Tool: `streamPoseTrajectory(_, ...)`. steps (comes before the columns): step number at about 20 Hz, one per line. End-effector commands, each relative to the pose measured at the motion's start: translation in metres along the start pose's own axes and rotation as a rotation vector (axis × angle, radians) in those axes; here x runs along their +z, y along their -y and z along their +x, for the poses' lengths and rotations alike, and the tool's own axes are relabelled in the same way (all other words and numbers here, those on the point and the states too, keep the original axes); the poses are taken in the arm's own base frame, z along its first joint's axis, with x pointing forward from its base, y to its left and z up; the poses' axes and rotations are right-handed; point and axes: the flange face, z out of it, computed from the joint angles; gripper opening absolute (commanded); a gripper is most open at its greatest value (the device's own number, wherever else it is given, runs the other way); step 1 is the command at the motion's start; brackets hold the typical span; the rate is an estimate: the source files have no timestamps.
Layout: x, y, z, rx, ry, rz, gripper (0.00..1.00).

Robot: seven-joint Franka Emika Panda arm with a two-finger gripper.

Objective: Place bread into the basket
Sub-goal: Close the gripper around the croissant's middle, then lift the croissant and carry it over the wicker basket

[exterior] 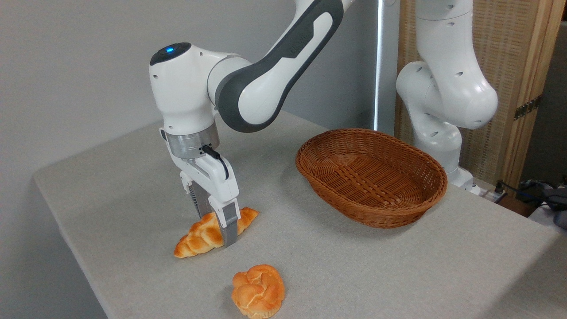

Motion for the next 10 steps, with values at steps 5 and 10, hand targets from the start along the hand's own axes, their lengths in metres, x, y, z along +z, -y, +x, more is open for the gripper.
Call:
streamPoseTrajectory(5, -0.008, 0.0, -0.001, 0.018, -0.031, 0.024, 0.43)
streamPoseTrajectory(10, -0.014, 0.001, -0.001, 0.013, -0.04, 0.029, 0.41)
